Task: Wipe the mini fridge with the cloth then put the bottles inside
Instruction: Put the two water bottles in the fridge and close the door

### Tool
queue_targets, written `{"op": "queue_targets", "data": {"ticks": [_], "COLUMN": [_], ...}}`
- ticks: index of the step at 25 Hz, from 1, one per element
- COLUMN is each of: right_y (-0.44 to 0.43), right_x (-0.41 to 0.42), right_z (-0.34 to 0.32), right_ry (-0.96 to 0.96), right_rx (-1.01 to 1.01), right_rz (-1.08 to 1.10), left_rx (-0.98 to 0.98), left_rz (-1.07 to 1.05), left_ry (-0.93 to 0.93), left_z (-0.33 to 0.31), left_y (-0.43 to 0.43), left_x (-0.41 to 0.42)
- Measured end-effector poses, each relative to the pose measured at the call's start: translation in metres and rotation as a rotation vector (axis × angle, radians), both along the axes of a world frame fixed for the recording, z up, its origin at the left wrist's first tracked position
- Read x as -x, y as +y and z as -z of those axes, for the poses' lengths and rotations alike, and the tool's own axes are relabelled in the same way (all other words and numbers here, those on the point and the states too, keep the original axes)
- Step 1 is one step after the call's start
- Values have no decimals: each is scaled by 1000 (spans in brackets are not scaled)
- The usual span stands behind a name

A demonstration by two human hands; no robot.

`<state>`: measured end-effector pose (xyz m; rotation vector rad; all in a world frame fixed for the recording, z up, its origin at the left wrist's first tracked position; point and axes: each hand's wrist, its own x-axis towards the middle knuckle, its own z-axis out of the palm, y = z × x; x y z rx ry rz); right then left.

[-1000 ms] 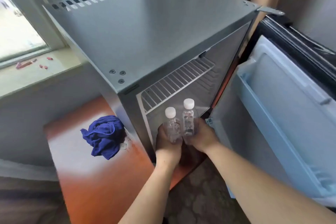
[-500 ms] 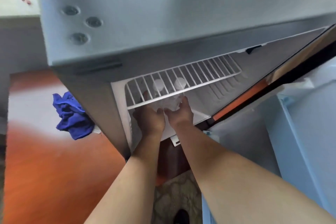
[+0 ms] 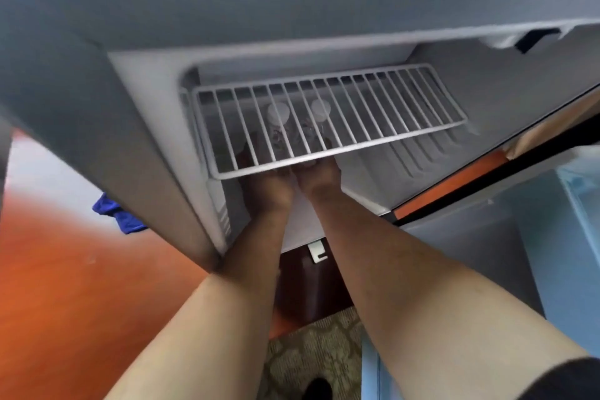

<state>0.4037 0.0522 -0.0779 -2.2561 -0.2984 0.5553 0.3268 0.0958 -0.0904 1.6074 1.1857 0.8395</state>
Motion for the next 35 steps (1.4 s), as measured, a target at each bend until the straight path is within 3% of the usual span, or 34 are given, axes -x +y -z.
{"op": "queue_targets", "data": {"ticks": [8,13,18,22,27,30,31,32,35], "right_y": [-49,-114,-159,-215,-300,-369,-392,-413,-430], "right_x": [42,97,166,243,308,320,315,311,316], "right_z": [-23,-78,-171,-244,-307,-325,-322,-319,-305], "right_ry": [105,-10,-199,-483,-758,-1101,-1092,-955,-198], "right_rx": [13,-66,-215,-335,-396,-471,-491,-524,-744], "right_rz": [125,221,171,55,-39,167,301,420,494], "left_rx": [372,341,329,140,0,-103,-130,-137,-165], "left_rz": [128,393,618,721,862,904,894,875,774], "left_ry": [151,178,129,103,-154,-212,-196,-186,-204], "left_z": [-35,-68,-125,-178,-268,-309,-317,-323,-330], "left_y": [-45,-87,-107,-132,-207,-255,-268,-281,-302], "left_x": [31,87,140,183,216,237,244,254,288]}}
